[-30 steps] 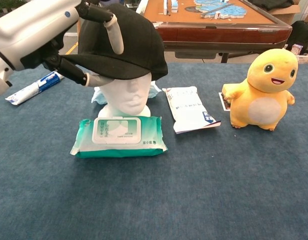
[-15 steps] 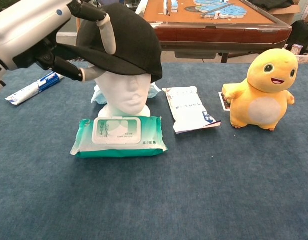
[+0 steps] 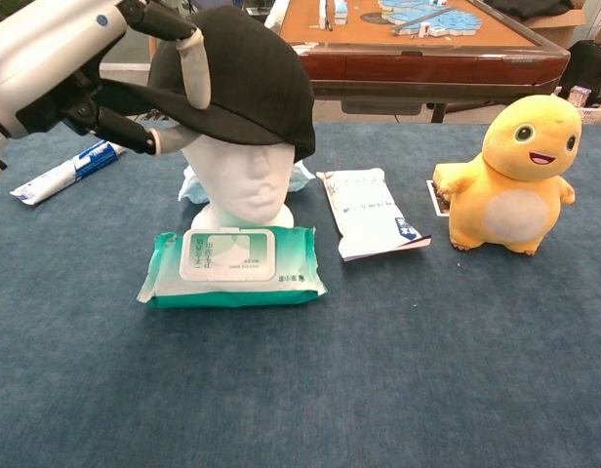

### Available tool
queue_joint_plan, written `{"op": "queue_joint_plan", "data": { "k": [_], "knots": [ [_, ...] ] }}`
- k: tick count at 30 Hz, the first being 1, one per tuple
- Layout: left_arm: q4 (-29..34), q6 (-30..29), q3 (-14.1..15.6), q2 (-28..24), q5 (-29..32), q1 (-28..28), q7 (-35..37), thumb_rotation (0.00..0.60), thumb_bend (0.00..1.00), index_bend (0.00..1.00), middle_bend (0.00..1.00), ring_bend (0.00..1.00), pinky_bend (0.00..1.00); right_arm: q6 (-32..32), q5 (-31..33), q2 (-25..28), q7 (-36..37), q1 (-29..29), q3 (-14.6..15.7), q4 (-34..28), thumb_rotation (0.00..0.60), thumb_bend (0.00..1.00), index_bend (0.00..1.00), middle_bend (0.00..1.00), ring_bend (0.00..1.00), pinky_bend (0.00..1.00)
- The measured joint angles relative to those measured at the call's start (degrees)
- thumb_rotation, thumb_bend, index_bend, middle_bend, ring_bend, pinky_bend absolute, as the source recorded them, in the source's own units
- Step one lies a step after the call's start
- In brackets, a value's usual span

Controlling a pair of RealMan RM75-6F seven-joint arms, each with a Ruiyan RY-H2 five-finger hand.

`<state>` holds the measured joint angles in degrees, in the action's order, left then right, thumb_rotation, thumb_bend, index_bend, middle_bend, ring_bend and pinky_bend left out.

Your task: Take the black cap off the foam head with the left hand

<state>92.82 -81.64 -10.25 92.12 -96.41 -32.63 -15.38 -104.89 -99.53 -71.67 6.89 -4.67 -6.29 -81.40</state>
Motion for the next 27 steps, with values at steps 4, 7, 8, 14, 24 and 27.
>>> {"op": "queue_joint_plan", "data": {
  "k": [4,7,8,14,24,27],
  "knots": [
    [0.18,-0.50,-0.18,-0.01,0.01,0.04,1.14,0.600,0.30,0.61,0.00,0.00,0.09,0.06,0.04,0.00,-0.01,-0.02,-0.02,-0.05,0.600,0.32,0.59,0.47,0.42,0.60],
    [0.45,-0.86,-0.26,-0.13,-0.08,0.08,1.90,0.600,0.30,0.61,0.00,0.00,0.09,0.05,0.00,-0.01,-0.04,-0.04,-0.03,-0.04,0.600,0.32,0.59,0.47,0.42,0.60],
    [0.46,-1.10,-0.27,-0.14,-0.21,0.09,2.20,0.600,0.31,0.61,0.00,0.00,0.09,0.05,-0.03,-0.01,-0.06,-0.04,-0.02,-0.04,0.600,0.32,0.59,0.47,0.42,0.60],
    [0.16,-2.06,-0.48,-0.03,-1.07,-0.01,3.04,0.600,0.31,0.62,0.00,0.00,0.09,-0.02,-0.13,-0.04,-0.13,-0.03,0.01,-0.03,0.600,0.32,0.59,0.47,0.42,0.60],
    [-1.55,-4.38,-1.33,0.21,-3.90,-0.56,1.31,0.600,0.31,0.63,0.02,0.00,0.09,-0.05,-0.08,-0.01,-0.13,-0.03,-0.07,-0.15,0.600,0.32,0.59,0.47,0.42,0.60],
    [-1.69,-4.86,-1.71,0.19,-4.40,-0.79,0.96,0.600,0.31,0.63,0.02,0.00,0.09,-0.11,-0.11,-0.01,-0.15,-0.01,-0.08,-0.21,0.600,0.32,0.59,0.47,0.42,0.60]
  ]
}}
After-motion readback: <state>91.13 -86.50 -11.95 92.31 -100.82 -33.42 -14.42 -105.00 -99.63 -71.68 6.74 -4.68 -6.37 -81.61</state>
